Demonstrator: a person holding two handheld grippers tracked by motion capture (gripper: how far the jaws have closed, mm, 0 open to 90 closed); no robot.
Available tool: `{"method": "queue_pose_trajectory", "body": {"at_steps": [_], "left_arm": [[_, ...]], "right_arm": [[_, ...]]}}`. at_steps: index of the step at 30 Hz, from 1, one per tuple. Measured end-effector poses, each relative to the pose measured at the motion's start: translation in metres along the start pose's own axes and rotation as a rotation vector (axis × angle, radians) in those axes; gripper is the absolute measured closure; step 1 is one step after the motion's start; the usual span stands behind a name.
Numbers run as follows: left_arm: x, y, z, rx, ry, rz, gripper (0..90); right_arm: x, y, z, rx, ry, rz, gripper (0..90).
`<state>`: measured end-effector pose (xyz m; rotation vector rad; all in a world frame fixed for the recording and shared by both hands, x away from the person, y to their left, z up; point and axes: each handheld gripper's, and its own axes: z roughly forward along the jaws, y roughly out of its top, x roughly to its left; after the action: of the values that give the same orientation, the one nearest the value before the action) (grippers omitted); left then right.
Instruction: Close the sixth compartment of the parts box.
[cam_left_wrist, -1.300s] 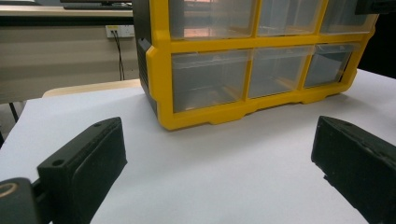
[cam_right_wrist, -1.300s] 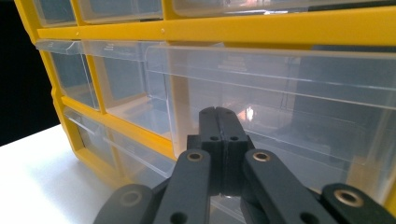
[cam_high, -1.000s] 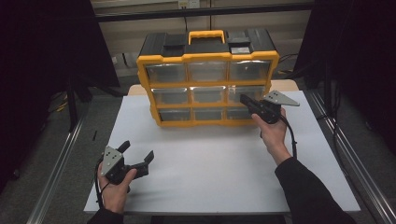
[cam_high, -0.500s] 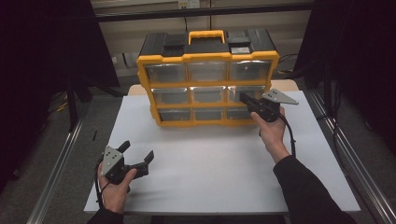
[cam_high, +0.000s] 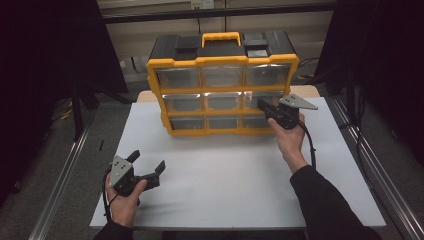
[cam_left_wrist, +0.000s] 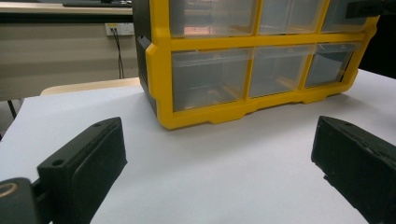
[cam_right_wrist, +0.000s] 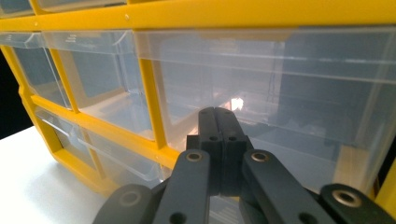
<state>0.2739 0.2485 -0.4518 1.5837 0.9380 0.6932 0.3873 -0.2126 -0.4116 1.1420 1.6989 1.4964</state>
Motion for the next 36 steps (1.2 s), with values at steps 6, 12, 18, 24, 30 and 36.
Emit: {"method": "queue_pose_trajectory", "body": {"at_steps": [6,12,18,24,30,36], "left_arm": [[-0.001,0.000,0.000,0.000,-0.007,0.003,3.1],[0.000,0.000,0.000,0.000,-0.011,0.005,3.1],[0.001,0.000,-0.001,0.005,-0.004,0.004,3.1],[0.000,0.000,-0.001,0.002,0.002,0.006,3.1],[0.000,-0.001,-0.001,0.003,-0.001,0.004,3.1],[0.001,-0.001,-0.001,0.014,-0.003,0.014,3.1]], "right_arm": [[0.001,-0.002,0.001,0.004,0.000,0.004,90.0],[0.001,-0.005,0.001,0.007,0.042,0.005,85.4],[0.003,-0.005,-0.002,0.024,0.048,0.002,74.3],[0.004,-0.002,-0.009,0.019,0.061,0.014,53.3],[0.004,0.000,-0.016,0.028,0.046,-0.003,34.5],[0.003,-0.004,-0.022,0.058,0.044,-0.002,13.9]]}}
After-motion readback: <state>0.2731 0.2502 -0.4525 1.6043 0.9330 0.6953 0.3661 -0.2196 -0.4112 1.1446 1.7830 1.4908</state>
